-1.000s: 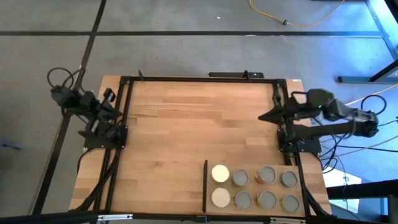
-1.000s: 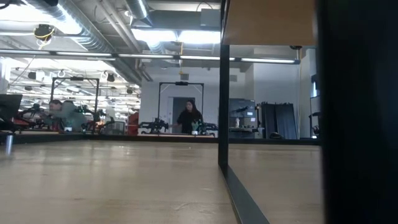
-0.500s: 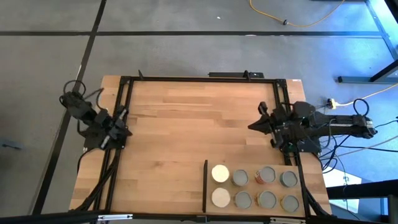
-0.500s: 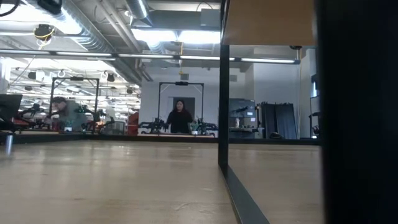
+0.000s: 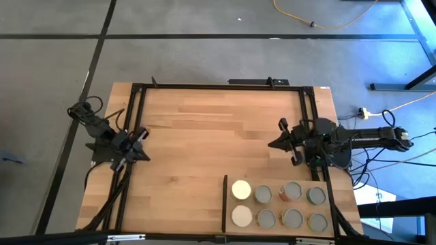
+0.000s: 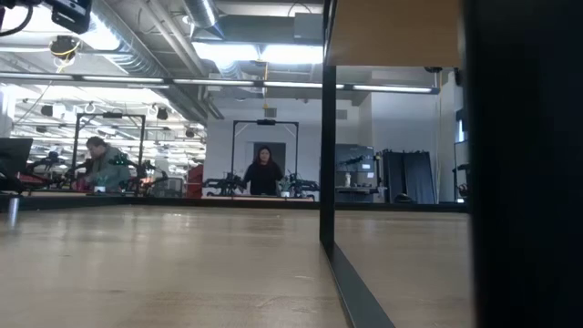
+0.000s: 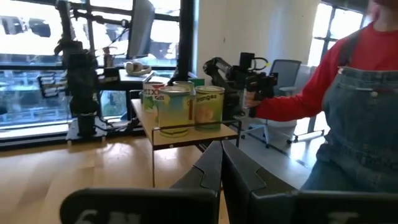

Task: Pick and place cans onto a shelf
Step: Return to Home Position

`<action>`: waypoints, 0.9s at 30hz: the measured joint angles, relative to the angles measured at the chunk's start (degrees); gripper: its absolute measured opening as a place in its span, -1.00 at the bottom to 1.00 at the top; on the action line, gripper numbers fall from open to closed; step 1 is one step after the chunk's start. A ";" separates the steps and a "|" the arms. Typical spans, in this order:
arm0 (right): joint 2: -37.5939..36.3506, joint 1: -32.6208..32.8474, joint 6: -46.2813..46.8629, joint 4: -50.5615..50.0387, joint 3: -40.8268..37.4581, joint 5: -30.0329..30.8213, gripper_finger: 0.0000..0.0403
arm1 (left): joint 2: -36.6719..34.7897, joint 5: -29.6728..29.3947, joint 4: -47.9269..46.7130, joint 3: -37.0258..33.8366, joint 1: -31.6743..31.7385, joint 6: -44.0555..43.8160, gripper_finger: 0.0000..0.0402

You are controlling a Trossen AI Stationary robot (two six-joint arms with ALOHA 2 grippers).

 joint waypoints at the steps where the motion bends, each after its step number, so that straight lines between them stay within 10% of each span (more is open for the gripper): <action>1: -0.25 0.00 0.00 0.33 -0.76 0.00 -0.99 | -0.02 0.62 0.06 0.02 0.00 0.30 -1.00; 27: -6.28 0.00 0.14 7.63 -11.56 -0.02 -0.99 | 0.00 6.99 -1.54 0.02 0.00 7.77 -1.00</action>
